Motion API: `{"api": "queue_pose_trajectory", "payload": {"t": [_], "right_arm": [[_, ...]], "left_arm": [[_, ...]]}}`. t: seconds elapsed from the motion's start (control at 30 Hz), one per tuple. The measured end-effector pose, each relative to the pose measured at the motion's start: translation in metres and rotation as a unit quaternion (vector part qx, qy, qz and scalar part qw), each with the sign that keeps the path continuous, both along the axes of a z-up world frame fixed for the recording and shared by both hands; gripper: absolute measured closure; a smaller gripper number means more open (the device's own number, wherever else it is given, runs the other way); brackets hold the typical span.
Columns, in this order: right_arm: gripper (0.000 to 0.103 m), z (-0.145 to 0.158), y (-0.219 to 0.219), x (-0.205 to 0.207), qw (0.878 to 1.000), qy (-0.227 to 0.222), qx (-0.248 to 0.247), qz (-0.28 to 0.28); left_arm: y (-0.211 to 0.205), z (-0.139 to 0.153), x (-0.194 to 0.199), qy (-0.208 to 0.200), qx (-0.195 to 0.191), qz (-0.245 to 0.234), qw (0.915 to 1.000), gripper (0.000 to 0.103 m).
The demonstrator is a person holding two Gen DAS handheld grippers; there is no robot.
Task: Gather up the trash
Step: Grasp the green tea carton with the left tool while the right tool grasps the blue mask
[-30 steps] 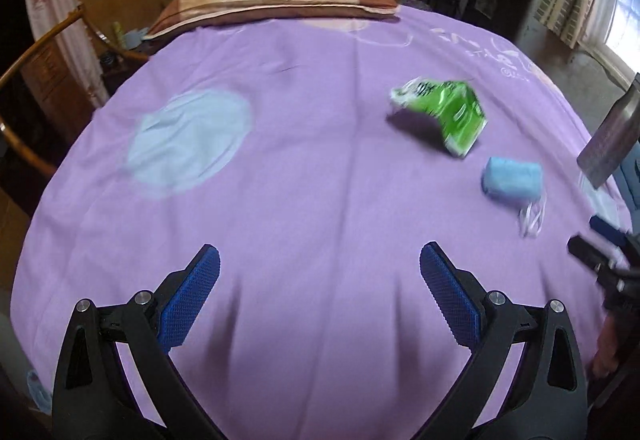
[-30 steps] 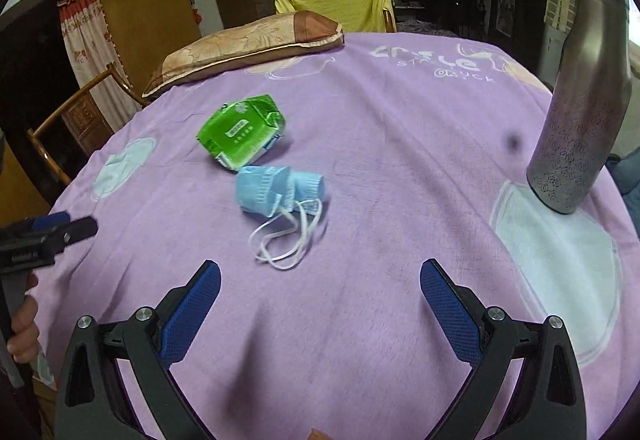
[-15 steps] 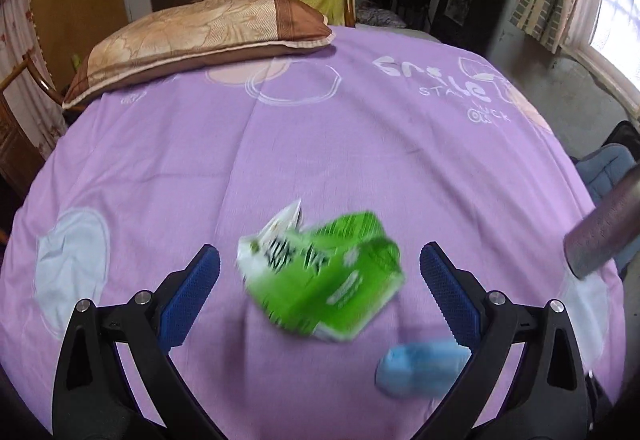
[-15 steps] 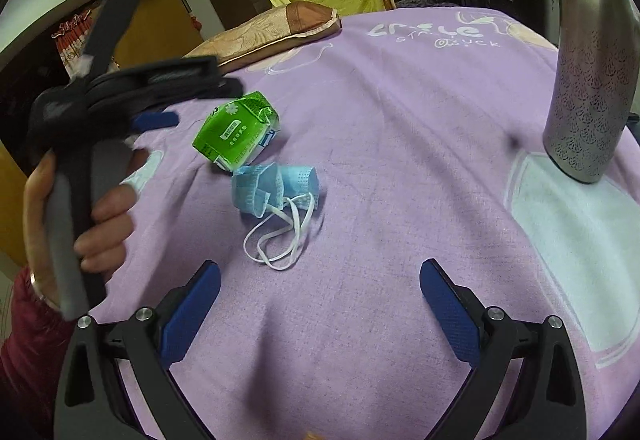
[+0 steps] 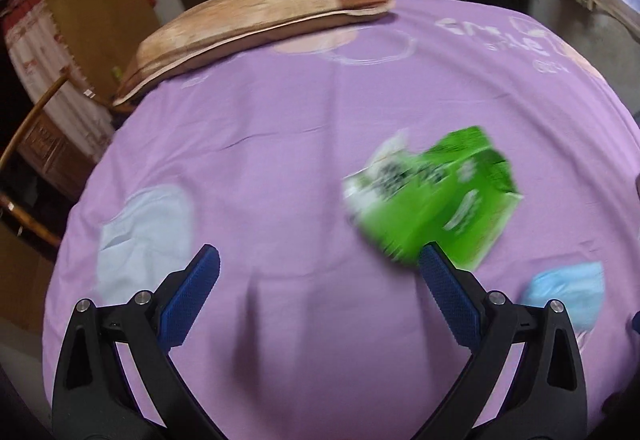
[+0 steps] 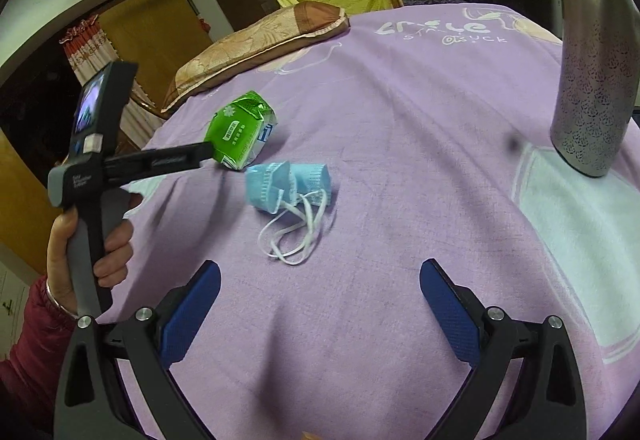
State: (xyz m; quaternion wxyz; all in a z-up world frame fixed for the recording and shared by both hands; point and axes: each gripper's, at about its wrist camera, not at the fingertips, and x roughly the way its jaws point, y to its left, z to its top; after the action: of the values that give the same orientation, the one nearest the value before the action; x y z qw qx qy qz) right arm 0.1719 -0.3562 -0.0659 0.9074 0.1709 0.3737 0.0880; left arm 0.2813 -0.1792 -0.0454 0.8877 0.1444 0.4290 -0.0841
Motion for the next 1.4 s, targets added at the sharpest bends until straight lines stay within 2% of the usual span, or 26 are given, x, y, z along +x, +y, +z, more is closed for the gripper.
{"api": "queue_pose_trajectory", "payload": {"t": [0.07,0.13,0.2,0.27,0.33,0.43,0.6,0.67,0.73,0.83,0.9,1.03,1.2,1.27,1.4], "right_arm": [[0.005,0.001,0.003,0.0,1.0,-0.002,0.0,0.008],[0.005,0.002,0.005,0.0,1.0,-0.005,-0.003,0.01],[0.005,0.002,0.005,0.0,1.0,-0.005,-0.006,0.007],[0.005,0.002,0.003,0.0,1.0,-0.002,-0.005,0.002],[0.005,0.001,-0.001,0.001,1.0,-0.002,0.001,-0.005],[0.005,0.001,-0.007,0.002,1.0,0.0,0.009,-0.013],[0.005,-0.001,-0.008,0.003,1.0,0.005,0.019,-0.013],[0.005,-0.002,-0.008,0.004,1.0,0.007,0.02,-0.01],[0.005,-0.002,-0.006,0.003,1.0,0.008,0.019,-0.007],[0.005,-0.002,-0.004,0.002,1.0,0.007,0.016,-0.002],[0.005,-0.002,-0.002,0.002,1.0,0.007,0.016,0.003],[0.005,-0.001,0.008,0.001,1.0,0.006,0.008,0.024],[0.005,-0.001,0.018,0.0,0.999,0.004,-0.021,0.032],[0.005,-0.002,0.017,0.0,0.999,0.004,-0.02,0.029],[0.005,-0.004,0.014,0.001,0.999,0.014,-0.005,0.029]], "left_arm": [[0.016,0.009,-0.001,0.004,-0.024,0.011,0.9996,0.006],[0.018,0.021,-0.002,0.013,-0.068,0.007,0.9976,0.006],[0.006,0.031,-0.002,0.023,-0.107,-0.009,0.994,0.006],[-0.02,0.036,0.002,0.033,-0.121,-0.029,0.9916,0.006],[-0.045,0.033,0.008,0.035,-0.109,-0.025,0.9931,0.006],[-0.069,0.018,0.025,0.034,-0.075,0.016,0.9965,0.006],[-0.074,-0.006,0.039,0.06,-0.088,0.036,0.9937,0.005],[-0.072,-0.007,0.037,0.043,-0.078,0.029,0.9956,0.005],[-0.065,-0.005,0.037,0.028,-0.053,0.029,0.9978,0.005],[-0.035,-0.003,0.039,0.008,-0.027,0.04,0.9988,0.005],[-0.012,-0.003,0.038,0.009,-0.016,0.049,0.9986,0.005],[0.024,0.004,0.032,0.028,-0.06,0.053,0.9964,0.006],[0.022,0.01,0.031,0.04,-0.118,0.064,0.9902,0.006],[0.022,0.004,0.035,0.049,-0.128,0.077,0.9876,0.006],[0.027,-0.004,0.03,0.031,-0.114,0.099,0.988,0.006]]}}
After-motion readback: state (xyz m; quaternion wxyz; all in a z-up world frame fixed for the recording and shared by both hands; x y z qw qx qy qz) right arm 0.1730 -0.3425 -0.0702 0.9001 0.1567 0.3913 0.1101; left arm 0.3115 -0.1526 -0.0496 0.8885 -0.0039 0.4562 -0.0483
